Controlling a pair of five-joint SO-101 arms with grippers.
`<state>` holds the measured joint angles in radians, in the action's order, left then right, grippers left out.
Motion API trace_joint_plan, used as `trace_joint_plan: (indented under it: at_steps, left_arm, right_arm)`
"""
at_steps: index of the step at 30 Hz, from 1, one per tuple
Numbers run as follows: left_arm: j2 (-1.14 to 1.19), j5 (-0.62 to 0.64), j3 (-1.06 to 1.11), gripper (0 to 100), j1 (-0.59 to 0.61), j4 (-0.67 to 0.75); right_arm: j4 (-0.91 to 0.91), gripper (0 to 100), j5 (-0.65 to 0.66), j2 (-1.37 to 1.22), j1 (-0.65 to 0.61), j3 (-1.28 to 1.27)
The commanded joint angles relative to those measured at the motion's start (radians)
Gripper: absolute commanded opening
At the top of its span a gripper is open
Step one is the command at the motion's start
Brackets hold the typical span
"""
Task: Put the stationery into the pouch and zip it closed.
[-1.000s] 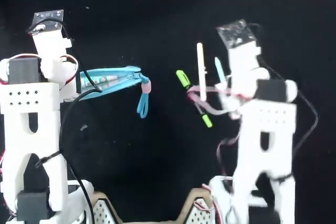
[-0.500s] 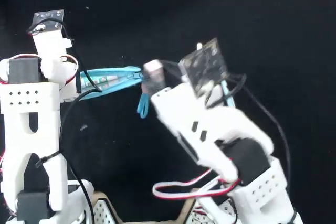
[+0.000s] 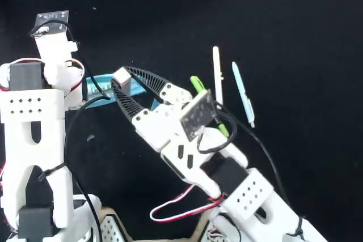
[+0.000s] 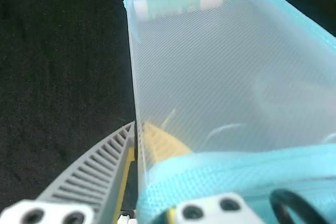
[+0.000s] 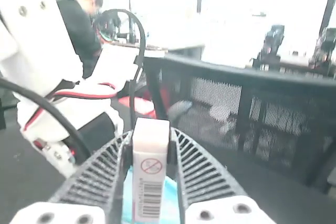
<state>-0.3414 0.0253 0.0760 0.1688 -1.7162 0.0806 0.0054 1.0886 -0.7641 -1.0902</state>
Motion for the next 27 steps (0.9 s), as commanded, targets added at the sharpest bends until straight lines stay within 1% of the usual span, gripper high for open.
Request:
trace_joint_plan:
  at_steps: [1, 8, 12, 19, 27]
  left_arm:
    - [0.009, 0.003, 0.035, 3, -0.001, -0.014]
    - [0.009, 0.003, 0.035, 3, -0.001, -0.014]
    - [0.009, 0.003, 0.035, 3, -0.001, -0.014]
    - [0.009, 0.003, 0.035, 3, -0.001, -0.014]
    - [0.009, 0.003, 0.035, 3, -0.001, -0.014]
  right_arm:
    - [-0.199, 1.1, -0.008, 0.019, -0.009, -0.062]
    - [-0.364, 1.1, -0.008, 0.018, -0.009, -0.202]
    - [-0.451, 1.1, -0.008, 0.018, -0.009, -0.24]
    - [-0.456, 1.1, -0.008, -0.001, -0.009, -0.243]
    - [-0.462, 1.1, -0.006, -0.229, -0.008, -0.11]
